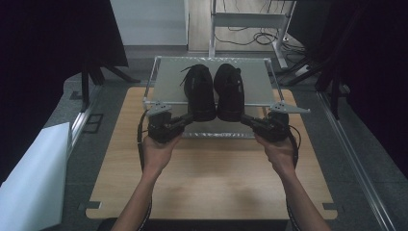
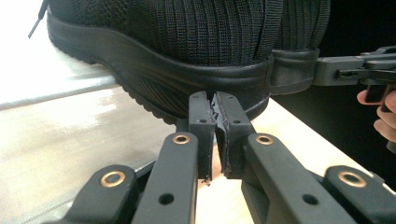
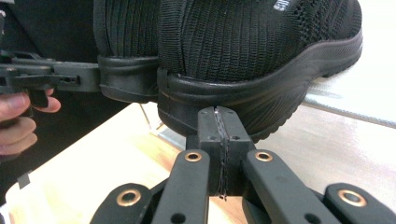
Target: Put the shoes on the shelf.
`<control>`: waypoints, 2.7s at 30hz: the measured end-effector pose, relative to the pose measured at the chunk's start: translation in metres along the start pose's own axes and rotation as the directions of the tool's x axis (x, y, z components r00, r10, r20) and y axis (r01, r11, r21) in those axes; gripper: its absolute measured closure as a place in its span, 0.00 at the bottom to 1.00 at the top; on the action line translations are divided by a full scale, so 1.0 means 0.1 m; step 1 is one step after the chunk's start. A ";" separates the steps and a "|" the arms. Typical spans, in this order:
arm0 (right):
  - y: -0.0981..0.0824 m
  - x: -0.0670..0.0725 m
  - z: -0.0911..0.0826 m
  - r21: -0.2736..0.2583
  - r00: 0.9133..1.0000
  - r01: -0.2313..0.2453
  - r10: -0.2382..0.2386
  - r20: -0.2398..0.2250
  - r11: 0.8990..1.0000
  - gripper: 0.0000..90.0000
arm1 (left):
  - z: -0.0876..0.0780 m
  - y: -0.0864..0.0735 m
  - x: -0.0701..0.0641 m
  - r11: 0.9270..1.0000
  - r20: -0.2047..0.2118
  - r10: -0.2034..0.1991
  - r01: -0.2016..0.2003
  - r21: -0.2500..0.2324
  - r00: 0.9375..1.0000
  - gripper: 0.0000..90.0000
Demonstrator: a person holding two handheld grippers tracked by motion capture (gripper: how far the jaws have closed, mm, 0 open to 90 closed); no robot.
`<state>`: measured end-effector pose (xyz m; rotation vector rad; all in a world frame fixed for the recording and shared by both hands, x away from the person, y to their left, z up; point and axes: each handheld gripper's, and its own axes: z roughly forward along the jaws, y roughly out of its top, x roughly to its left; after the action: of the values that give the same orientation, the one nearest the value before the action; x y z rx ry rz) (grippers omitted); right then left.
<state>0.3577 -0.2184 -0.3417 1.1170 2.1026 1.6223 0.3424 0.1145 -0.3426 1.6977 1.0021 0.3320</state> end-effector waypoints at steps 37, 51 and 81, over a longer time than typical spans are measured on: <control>0.20 -0.58 0.66 -0.062 0.959 -0.160 0.169 0.226 0.985 1.00 | 0.73 0.42 0.58 0.989 -0.217 -0.129 0.141 0.040 0.968 1.00; 0.24 -0.67 0.79 -0.057 0.951 -0.178 0.186 0.247 0.982 1.00 | 0.86 0.51 0.68 0.989 -0.226 -0.107 0.127 0.076 0.968 1.00; 0.34 -0.71 0.85 -0.041 0.940 -0.185 0.189 0.284 0.982 1.00 | 0.93 0.68 0.73 0.990 -0.246 -0.088 0.113 0.089 0.965 1.00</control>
<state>0.4722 -0.2052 -0.3568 1.4883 1.8443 1.4439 0.4783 0.1045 -0.3361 1.7184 1.2995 0.4350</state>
